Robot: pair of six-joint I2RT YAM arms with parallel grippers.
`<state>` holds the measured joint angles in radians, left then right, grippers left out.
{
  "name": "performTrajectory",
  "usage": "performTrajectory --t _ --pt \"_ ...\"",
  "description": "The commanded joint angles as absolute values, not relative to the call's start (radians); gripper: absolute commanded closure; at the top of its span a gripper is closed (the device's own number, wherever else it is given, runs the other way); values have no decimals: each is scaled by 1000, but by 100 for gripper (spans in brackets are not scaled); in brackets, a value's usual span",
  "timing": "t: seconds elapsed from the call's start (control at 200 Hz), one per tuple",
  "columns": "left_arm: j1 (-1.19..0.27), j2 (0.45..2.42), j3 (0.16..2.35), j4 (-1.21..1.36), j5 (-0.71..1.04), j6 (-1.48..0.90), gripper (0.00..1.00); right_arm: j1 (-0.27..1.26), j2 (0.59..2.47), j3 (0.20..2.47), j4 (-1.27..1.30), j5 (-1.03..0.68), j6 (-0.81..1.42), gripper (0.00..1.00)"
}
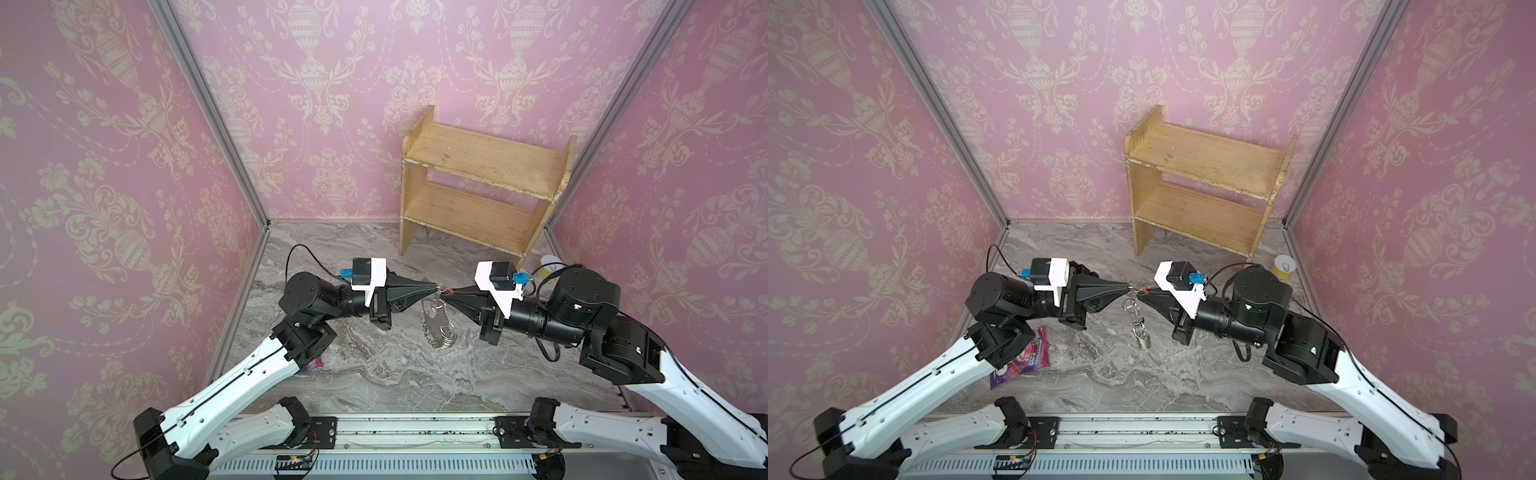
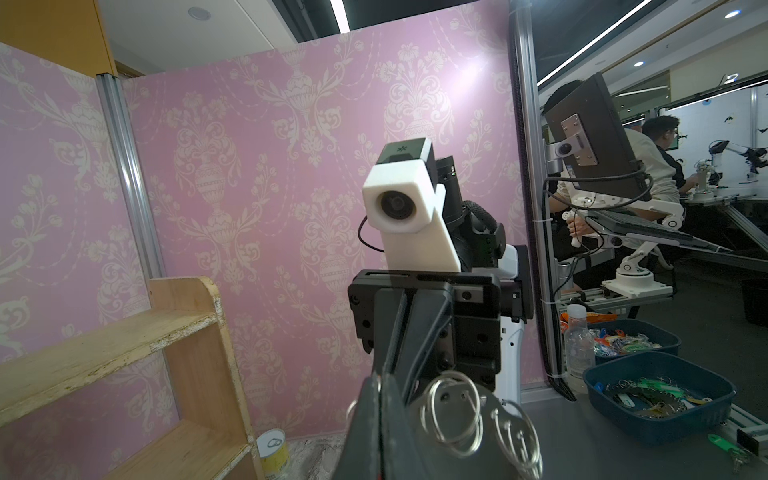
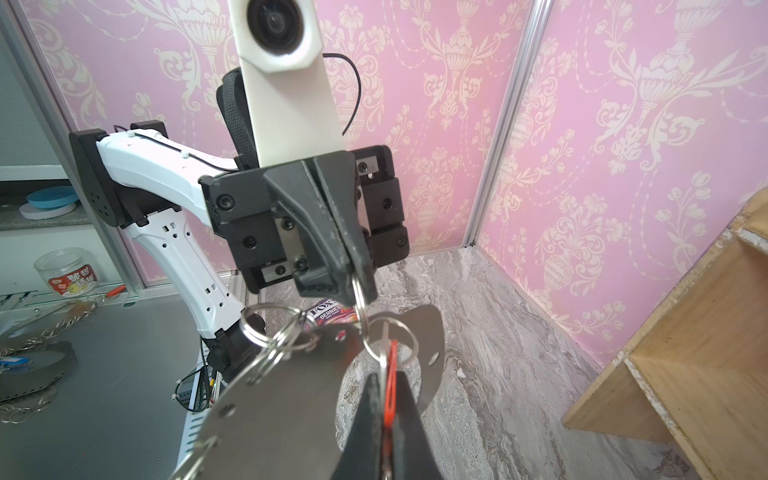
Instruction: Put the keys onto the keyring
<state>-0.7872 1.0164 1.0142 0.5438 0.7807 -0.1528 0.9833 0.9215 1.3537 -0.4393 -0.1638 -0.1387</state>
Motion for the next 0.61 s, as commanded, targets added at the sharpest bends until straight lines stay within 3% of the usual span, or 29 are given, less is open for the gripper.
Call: performTrajectory --t 0.0,0.6 --pt "-778 1016 1040 556 806 -171 100 981 920 1395 -464 -137 -174 100" --pt "-778 992 1042 445 738 -90 100 1006 948 1471 -589 -87 -256 100"
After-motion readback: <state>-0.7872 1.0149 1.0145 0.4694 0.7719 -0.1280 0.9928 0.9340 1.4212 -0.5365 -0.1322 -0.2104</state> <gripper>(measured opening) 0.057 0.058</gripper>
